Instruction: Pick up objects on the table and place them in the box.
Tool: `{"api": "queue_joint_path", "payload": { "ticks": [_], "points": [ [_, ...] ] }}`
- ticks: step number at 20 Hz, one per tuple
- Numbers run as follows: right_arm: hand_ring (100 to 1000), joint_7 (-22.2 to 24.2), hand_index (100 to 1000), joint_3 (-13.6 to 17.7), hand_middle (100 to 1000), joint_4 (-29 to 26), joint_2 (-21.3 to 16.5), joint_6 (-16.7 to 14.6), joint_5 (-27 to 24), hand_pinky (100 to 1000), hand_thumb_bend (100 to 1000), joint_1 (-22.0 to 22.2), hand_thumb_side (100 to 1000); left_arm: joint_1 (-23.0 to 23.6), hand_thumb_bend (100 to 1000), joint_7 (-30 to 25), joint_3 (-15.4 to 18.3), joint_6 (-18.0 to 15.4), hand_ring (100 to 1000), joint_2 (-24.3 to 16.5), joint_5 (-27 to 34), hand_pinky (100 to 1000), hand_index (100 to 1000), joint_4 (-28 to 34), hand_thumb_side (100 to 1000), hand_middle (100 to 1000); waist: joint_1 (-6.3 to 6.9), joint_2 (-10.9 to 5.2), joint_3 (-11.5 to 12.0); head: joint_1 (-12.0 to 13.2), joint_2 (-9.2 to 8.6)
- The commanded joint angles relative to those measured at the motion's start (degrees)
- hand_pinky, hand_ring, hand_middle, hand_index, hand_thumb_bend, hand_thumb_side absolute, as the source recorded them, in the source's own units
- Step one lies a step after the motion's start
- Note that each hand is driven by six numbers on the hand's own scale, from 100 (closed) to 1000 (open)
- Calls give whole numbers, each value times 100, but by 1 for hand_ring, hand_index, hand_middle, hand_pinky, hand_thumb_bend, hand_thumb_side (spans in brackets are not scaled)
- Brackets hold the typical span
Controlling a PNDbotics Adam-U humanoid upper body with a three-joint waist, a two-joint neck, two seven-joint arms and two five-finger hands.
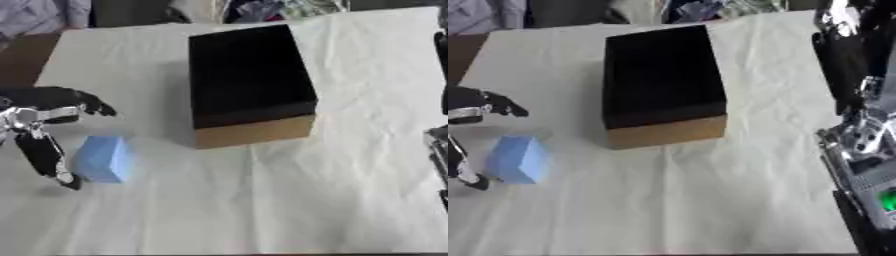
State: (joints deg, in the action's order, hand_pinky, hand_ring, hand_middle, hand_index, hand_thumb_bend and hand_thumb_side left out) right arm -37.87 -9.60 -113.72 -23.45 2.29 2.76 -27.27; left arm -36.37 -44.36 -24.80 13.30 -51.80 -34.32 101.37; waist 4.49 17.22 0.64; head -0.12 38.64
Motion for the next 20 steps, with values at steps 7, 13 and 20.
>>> {"api": "queue_joint_path", "payload": {
  "ticks": [7,13,20],
  "points": [
    [810,-12,782,-24,591,-87,-87,-2,-74,851,100,-104,464,-273,748,177,-43,-60,908,161,-286,943,956,-330,111,871,-1,-6,-16,21,-85],
    [811,-27,783,-44,591,-87,-87,3,-92,852,100,-85,467,-383,710,81,-94,30,894,335,-117,950,923,-536,156,849,30,34,-25,16,-98],
    [812,-58,784,-44,591,-87,-92,3,-99,853,100,-64,468,-374,636,-8,-139,136,846,309,-45,916,808,-507,126,744,48,46,-29,3,-85]
  ]
}}
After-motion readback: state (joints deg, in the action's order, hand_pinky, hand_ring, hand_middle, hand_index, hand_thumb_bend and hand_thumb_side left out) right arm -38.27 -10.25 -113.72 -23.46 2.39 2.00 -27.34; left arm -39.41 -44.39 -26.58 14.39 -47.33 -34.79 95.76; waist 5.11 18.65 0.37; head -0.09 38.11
